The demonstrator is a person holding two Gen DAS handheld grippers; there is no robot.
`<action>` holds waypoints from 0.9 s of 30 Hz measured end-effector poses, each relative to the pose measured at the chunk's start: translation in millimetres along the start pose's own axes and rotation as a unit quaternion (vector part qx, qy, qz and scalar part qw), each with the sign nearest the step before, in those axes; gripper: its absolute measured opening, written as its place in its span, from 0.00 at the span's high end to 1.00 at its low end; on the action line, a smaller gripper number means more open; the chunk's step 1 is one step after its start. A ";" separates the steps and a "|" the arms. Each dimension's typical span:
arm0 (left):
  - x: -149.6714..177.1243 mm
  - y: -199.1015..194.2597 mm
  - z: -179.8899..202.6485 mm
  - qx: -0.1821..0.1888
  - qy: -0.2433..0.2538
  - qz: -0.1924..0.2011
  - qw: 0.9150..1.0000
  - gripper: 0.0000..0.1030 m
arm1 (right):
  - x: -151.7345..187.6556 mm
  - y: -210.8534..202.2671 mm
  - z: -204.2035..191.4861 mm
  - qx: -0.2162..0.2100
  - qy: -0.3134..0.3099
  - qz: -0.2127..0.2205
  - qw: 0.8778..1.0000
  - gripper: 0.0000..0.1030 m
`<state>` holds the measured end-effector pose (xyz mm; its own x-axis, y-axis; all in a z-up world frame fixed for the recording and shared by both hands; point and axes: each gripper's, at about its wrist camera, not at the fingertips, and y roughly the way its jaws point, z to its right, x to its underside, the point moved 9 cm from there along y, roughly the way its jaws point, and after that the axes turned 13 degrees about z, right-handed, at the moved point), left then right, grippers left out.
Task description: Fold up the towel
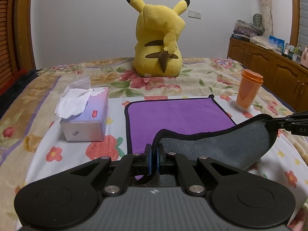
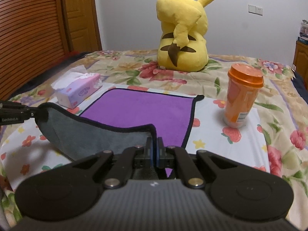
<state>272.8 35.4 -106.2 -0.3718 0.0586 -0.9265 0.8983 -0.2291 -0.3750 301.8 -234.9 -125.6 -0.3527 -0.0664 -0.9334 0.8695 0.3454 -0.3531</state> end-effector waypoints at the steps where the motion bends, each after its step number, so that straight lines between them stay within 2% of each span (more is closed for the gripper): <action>1: -0.5 1.0 -0.2 0.000 0.001 0.001 1.000 0.92 | 0.0 0.1 0.2 0.000 0.000 0.000 1.000 0.96; 10: 2.6 15.3 -2.5 0.002 0.010 -0.008 1.000 0.92 | 5.0 10.4 6.0 -0.001 -0.006 -0.007 1.000 0.96; 27: -6.2 33.2 -3.0 0.009 0.018 0.003 1.000 0.92 | 8.4 27.7 18.5 -0.002 -0.007 -0.007 1.000 0.96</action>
<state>305.7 30.4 -113.1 -0.3574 0.0911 -0.9295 0.8960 -0.2474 -0.3688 329.4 -243.2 -144.4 -0.3599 -0.0853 -0.9291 0.8628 0.3485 -0.3662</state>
